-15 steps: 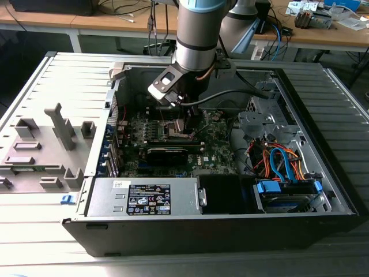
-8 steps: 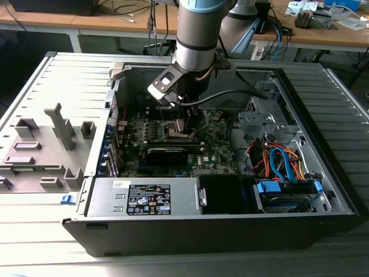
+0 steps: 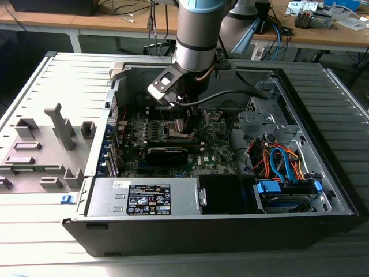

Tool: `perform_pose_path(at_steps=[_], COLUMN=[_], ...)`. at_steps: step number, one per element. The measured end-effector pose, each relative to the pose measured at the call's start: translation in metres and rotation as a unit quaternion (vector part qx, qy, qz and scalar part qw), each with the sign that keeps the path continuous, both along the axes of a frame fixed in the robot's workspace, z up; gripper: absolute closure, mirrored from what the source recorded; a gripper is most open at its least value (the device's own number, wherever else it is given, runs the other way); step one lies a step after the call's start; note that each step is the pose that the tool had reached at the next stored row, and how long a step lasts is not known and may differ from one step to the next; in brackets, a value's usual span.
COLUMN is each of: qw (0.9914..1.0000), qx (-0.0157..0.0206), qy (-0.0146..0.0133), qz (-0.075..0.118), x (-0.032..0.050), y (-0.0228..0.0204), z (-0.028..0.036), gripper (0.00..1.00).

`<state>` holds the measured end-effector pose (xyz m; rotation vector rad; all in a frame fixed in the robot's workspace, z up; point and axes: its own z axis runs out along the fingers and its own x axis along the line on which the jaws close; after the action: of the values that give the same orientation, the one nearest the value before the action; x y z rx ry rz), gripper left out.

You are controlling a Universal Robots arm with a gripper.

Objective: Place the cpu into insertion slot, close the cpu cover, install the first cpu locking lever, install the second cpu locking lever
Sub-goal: 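Place the cpu into insertion slot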

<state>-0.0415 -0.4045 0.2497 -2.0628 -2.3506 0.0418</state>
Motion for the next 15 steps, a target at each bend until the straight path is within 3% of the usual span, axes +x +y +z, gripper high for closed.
perform_pose_path(at_steps=[15], qw=[0.99998], qx=[0.0000], qy=[0.0000], qz=[-0.007], x=[0.0000], y=[0.0000], z=[-0.0006], gripper=[0.45])
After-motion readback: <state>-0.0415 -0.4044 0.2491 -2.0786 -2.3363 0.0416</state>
